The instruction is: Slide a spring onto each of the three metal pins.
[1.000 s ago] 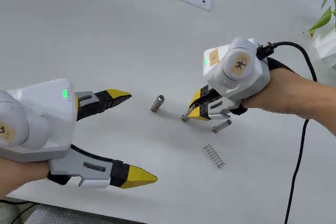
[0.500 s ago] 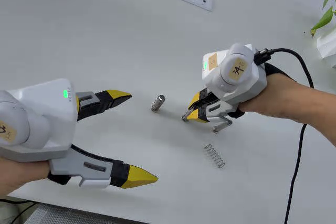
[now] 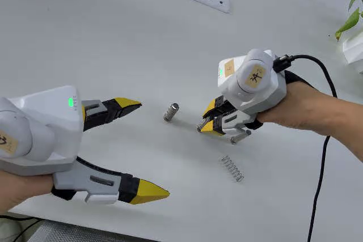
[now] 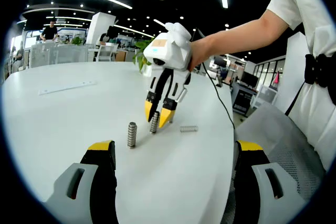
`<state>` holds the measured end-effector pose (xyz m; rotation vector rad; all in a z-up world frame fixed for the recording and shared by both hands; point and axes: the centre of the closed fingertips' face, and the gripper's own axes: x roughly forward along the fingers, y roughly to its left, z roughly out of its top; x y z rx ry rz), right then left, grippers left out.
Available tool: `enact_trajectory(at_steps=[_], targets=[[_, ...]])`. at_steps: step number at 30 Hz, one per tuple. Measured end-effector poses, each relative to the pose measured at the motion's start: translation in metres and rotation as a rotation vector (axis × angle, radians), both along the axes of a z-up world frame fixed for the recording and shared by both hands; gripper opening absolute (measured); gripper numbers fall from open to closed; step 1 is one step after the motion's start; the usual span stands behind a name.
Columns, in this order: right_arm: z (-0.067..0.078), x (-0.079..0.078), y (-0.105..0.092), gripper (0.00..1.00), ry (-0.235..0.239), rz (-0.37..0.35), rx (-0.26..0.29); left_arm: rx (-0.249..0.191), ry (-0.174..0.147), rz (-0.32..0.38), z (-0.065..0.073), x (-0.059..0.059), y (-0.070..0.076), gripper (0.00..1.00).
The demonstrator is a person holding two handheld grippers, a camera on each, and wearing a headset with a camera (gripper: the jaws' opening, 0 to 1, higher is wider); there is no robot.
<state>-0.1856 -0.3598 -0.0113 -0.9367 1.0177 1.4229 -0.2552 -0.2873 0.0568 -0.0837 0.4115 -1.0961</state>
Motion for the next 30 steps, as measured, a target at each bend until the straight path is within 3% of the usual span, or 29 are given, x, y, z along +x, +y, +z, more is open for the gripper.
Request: enact_trajectory(at_steps=[13,22,30], targets=[[0.028,0.003,-0.001,0.3,-0.043,-0.075,0.081,0.033,-0.009,-0.015,0.003,-0.003,0.004,0.93],[0.051,-0.007,-0.001,0.43,-0.057,-0.136,0.189,0.056,-0.019,-0.017,0.009,-0.004,0.005,0.93],[0.071,-0.016,-0.02,0.52,-0.093,-0.209,0.264,0.099,-0.024,-0.034,0.011,-0.01,0.008,0.92]])
